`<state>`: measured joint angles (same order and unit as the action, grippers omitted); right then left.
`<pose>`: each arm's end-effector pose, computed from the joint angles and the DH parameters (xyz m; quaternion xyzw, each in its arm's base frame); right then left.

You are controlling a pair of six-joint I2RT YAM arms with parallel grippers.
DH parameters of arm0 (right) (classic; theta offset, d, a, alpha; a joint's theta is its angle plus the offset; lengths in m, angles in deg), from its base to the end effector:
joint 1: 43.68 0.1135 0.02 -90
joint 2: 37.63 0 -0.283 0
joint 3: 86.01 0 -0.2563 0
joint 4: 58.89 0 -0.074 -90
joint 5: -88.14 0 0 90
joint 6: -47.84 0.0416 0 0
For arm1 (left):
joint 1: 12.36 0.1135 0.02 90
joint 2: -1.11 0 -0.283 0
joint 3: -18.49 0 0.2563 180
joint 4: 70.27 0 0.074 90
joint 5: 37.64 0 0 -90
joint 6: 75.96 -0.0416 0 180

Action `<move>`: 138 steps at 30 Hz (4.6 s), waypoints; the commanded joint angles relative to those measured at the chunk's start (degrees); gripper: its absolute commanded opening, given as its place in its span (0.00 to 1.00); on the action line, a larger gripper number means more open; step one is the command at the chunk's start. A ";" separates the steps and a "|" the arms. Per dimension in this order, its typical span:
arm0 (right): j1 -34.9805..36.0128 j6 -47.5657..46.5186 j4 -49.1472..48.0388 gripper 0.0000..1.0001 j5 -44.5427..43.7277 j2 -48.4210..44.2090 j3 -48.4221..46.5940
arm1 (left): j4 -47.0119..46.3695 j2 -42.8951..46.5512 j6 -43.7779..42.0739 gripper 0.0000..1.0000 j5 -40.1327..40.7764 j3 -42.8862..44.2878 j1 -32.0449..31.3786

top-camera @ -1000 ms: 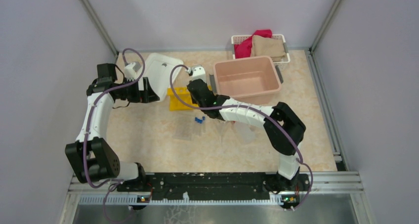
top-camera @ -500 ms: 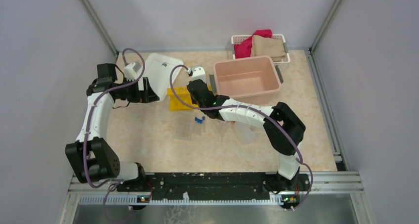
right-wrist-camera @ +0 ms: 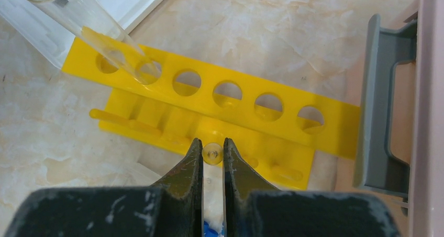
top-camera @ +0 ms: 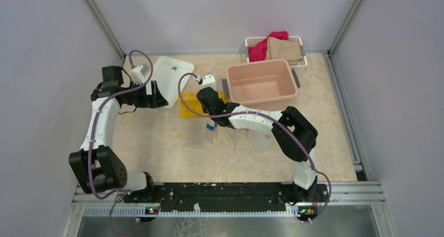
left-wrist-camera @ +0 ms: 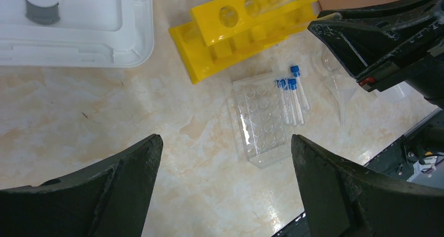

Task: Organize the chemistry lab equipment

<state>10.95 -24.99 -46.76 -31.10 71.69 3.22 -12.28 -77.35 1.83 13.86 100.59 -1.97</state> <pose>0.2779 0.3564 0.2427 -0.1517 0.8364 0.1031 0.5165 0.2813 0.0253 0.3205 0.1152 0.8971 -0.2512 0.3449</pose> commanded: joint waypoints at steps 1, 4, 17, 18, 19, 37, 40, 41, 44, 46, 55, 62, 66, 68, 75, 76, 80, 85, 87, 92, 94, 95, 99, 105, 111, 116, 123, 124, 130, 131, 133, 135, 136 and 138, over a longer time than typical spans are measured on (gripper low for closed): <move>0.65 0.67 -1.91 0.00 0.26 0.78 -1.00 | 0.64 0.94 -0.03 0.99 0.07 1.74 0.35; 0.65 0.67 -2.02 0.00 0.98 1.44 -1.23 | 0.64 0.85 -0.01 0.99 -0.02 1.68 0.42; 0.65 2.04 0.54 0.47 3.30 -2.00 -2.00 | 1.25 0.91 0.28 0.99 -0.25 2.51 0.35; 0.65 2.12 0.95 0.47 3.49 -2.88 -2.15 | 1.44 1.01 0.56 0.99 -0.30 2.59 0.35; 0.65 2.19 1.30 0.47 3.82 -3.82 -2.33 | 1.68 1.02 0.80 0.99 -0.57 2.69 0.34; 5.58 18.65 18.83 0.19 7.36 -12.01 9.58 | 3.86 5.01 1.16 0.99 -0.92 3.01 0.46; 5.57 19.20 20.62 0.18 7.01 -8.94 8.74 | 3.64 5.25 1.66 0.99 -1.13 3.05 0.55; 5.57 19.23 21.08 0.17 6.75 -7.87 8.25 | 3.63 5.30 1.85 0.99 -1.18 3.02 0.53; 5.57 19.33 21.33 0.16 6.21 -5.43 7.28 | 3.47 5.58 2.07 0.99 -1.46 3.02 0.56; 5.53 19.22 21.28 0.17 5.76 -4.32 6.74 | 3.30 5.74 2.14 0.99 -1.57 3.10 0.56; 3.30 18.75 20.54 0.23 5.60 -1.19 5.62 | 3.18 5.76 2.41 0.99 -1.40 3.12 0.51; 1.16 17.91 19.48 0.23 6.47 -0.23 5.61 | 3.19 5.60 2.45 0.99 -1.40 3.47 0.51; 0.67 17.13 18.69 0.23 6.76 0.82 5.50 | 3.06 5.27 2.92 0.99 -1.86 3.62 0.54; 0.44 16.49 18.37 0.23 7.16 1.40 5.08 | 2.92 5.25 2.99 0.99 -2.13 3.53 0.53; -0.70 14.64 17.84 0.25 7.90 3.40 2.98 | 2.93 5.24 2.80 0.99 -2.79 3.45 0.58; -0.87 14.46 17.89 0.24 7.86 3.52 2.72 | 2.85 5.30 2.80 0.99 -2.81 3.50 0.56; -1.02 14.50 18.19 0.07 7.01 2.96 2.56 | 2.74 5.30 2.65 0.99 -3.34 2.96 0.52; -1.01 15.16 17.73 0.00 5.36 -2.72 5.10 | 2.89 5.42 2.44 0.99 -5.14 2.51 0.53; -0.83 15.48 17.10 0.00 5.37 -6.38 6.77 | 3.52 5.42 1.93 0.99 -6.36 2.71 0.53; 2.65 15.62 17.95 0.00 5.29 -15.87 7.62 | 4.61 6.06 1.48 0.99 -8.47 3.37 0.51; 4.77 15.47 17.45 0.00 5.31 -19.24 6.68 | 4.97 6.53 1.32 0.99 -10.45 3.42 0.46; 5.74 15.38 16.96 0.00 5.41 -20.67 6.00 | 5.09 6.90 1.17 0.99 -11.72 3.29 0.54; 7.14 16.33 14.10 0.00 6.58 -23.64 2.55 | 4.44 9.83 0.69 0.99 -16.33 1.43 0.42; 9.32 17.44 8.25 0.00 6.67 -22.06 -3.03 | 2.07 15.86 0.75 0.98 -23.80 -2.66 0.22; 10.40 18.54 4.47 0.00 8.69 -16.67 -9.71 | -1.95 19.24 4.20 0.94 -27.39 -6.78 -3.58; 11.14 19.46 3.79 0.00 11.20 -13.27 -14.05 | -4.12 19.20 5.89 0.90 -26.92 -7.43 -6.72; 11.72 20.52 1.89 0.00 11.50 -12.45 -13.84 | -6.37 16.65 6.74 0.73 -27.02 -7.53 -7.03; 11.71 20.60 1.85 0.00 11.34 -12.48 -13.63 | -6.38 16.38 6.76 0.70 -27.31 -7.48 -7.05; 11.68 20.55 1.85 0.00 10.66 -12.25 -13.72 | -6.84 16.52 6.46 0.46 -27.90 -7.93 -7.02; 11.71 20.66 1.85 0.00 10.92 -12.19 -13.85 | -6.85 16.54 6.23 0.39 -27.64 -7.91 -7.05; 11.69 21.06 1.98 0.00 11.31 -12.30 -13.91 | -6.68 16.94 5.40 0.23 -26.31 -7.64 -7.05; 11.69 21.45 3.35 0.08 11.40 -12.82 -14.04 | -6.37 17.65 3.95 0.12 -24.62 -7.39 -7.05; 11.71 21.68 4.59 0.17 11.35 -13.01 -14.26 | -6.24 17.95 3.25 0.08 -24.05 -7.45 -7.01; 11.18 22.12 8.71 0.31 12.10 -13.07 -16.42 | -5.98 18.46 1.34 0.06 -23.65 -7.39 -7.05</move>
<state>21.88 -4.25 -41.38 -20.60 59.53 -8.27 -17.09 -60.69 7.80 -10.56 93.13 -8.79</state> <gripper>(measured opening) 0.215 0.121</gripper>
